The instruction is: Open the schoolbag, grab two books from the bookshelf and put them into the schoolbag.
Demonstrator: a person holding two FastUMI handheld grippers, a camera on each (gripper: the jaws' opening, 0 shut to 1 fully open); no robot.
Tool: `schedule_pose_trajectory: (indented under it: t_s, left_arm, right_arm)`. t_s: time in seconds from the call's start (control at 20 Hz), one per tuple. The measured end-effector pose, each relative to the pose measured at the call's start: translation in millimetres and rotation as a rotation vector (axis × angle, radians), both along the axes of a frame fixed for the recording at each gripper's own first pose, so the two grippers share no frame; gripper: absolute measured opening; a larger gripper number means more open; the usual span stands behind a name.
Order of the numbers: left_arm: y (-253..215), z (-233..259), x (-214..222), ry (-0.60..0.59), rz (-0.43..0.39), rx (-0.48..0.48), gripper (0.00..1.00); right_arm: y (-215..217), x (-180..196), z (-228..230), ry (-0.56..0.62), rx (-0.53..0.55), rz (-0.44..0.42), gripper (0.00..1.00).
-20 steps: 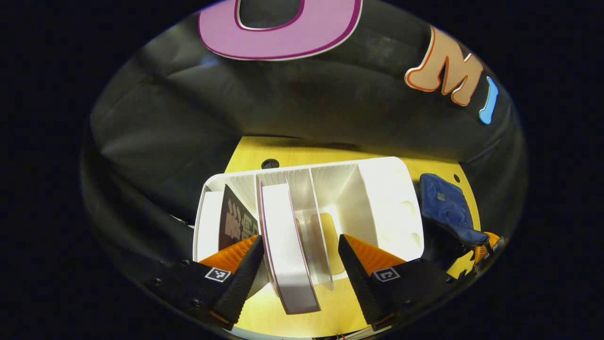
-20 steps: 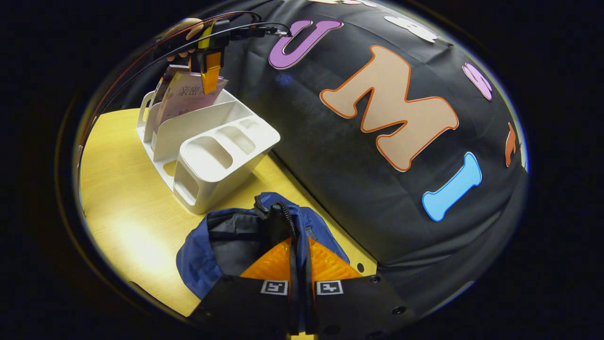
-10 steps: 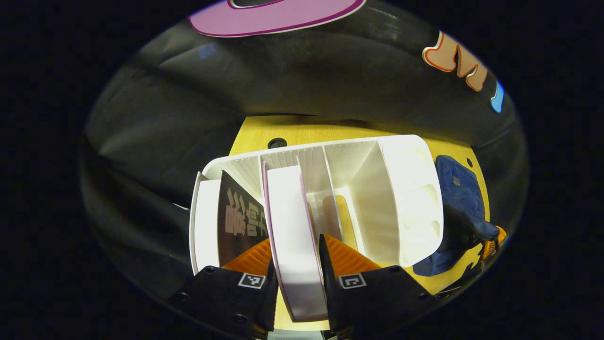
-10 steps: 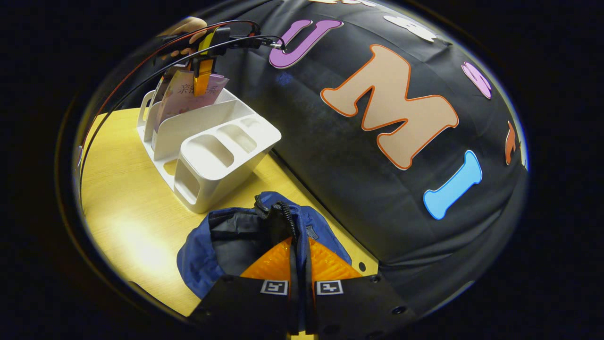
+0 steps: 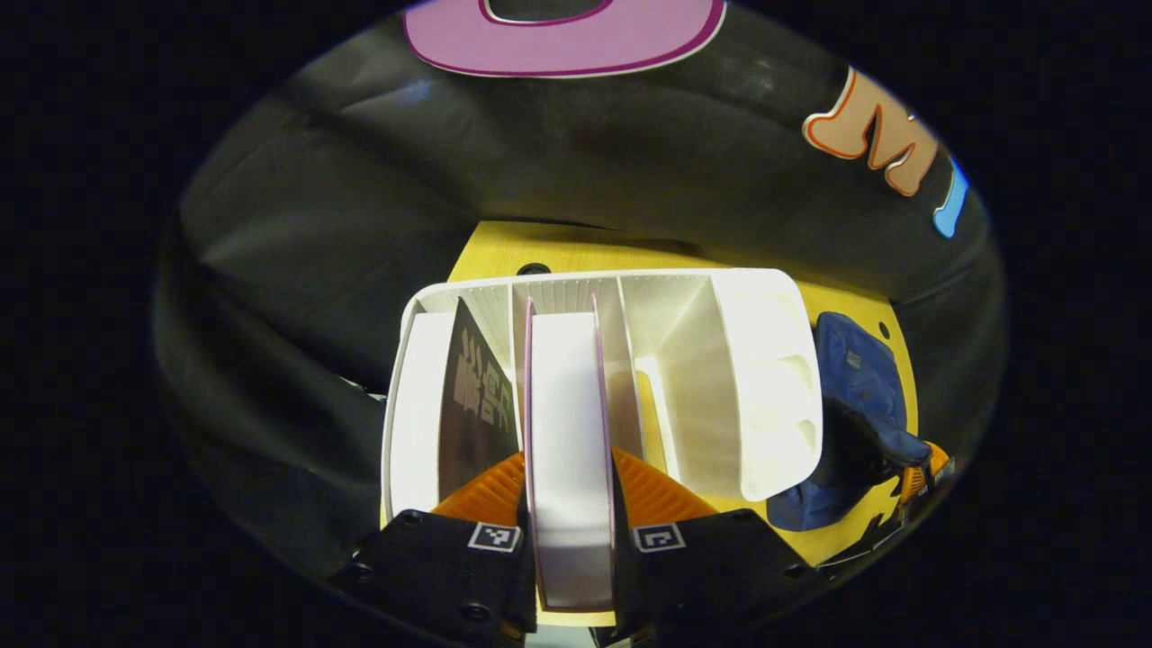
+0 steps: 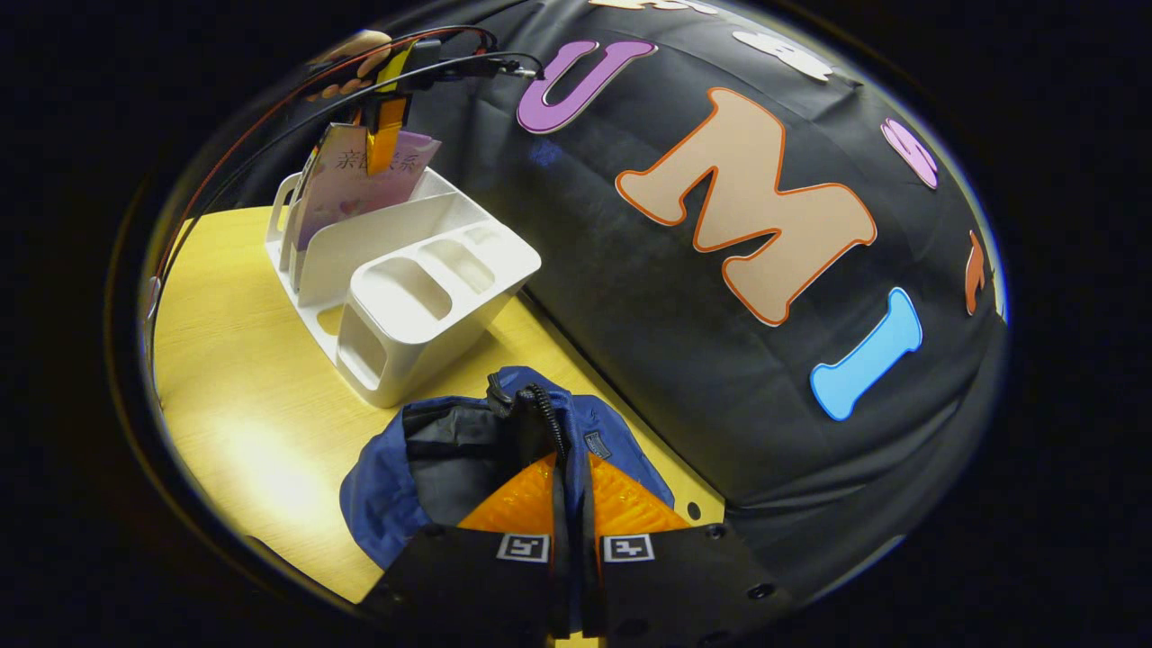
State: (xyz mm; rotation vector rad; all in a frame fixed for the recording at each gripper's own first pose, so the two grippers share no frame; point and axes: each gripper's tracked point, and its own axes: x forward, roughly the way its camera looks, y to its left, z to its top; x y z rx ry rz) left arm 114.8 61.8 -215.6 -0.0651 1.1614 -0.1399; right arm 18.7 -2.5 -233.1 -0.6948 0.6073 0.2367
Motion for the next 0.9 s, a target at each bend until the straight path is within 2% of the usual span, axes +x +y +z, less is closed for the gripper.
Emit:
schedule_pose_trajectory:
  t_s: [0.35,0.65,0.9]
  left_arm:
    - [0.3,11.8,13.8,-0.111,-0.004,0.025,0.31]
    - [-1.4,13.2,23.3,-0.212,0.007,-0.025,0.3]
    - [12.6,46.0,8.4,-0.271,0.052,-0.06,0.3]
  right_arm:
    - [4.6,-3.8,-2.5,0.004,0.013,0.019,0.08]
    - [3.6,-3.8,-1.5,0.001,0.026,0.027,0.08]
    - [3.3,-6.0,-1.6,0.004,0.032,0.039,0.08]
